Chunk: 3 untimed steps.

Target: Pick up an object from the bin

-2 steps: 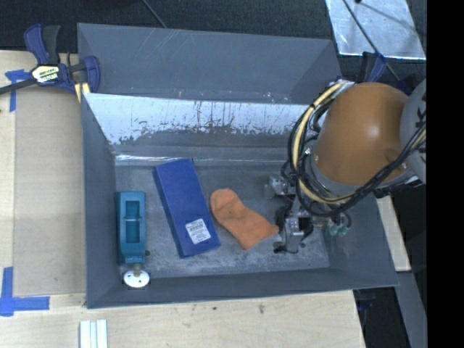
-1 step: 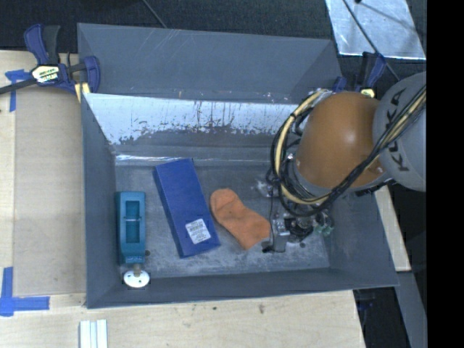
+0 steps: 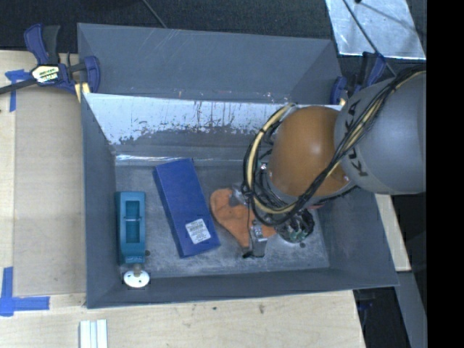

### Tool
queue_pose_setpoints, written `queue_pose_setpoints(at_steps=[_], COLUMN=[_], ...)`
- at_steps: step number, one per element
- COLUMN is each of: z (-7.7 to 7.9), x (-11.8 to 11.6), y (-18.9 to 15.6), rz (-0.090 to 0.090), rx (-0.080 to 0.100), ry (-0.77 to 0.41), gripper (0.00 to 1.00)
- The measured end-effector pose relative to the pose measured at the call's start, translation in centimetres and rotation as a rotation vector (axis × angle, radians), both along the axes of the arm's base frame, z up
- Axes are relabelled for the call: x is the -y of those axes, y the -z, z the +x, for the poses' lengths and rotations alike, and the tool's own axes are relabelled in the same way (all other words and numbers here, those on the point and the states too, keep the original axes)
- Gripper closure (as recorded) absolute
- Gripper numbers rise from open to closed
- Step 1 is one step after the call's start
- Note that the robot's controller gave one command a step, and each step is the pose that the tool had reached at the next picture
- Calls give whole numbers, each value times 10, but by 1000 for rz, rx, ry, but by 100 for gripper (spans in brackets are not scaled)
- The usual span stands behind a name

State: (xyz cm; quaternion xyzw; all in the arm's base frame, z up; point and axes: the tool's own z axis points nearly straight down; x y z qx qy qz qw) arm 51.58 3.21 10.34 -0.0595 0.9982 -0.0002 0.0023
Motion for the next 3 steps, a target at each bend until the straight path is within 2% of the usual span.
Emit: queue_pose_setpoints(at_steps=[1,2,3], z=[22,22,25], x=[17,17,33], y=[32,32,-103], rz=[0,1,0], rx=[3,3,-1], ry=[-18,-18,-5], gripper=[100,100,100])
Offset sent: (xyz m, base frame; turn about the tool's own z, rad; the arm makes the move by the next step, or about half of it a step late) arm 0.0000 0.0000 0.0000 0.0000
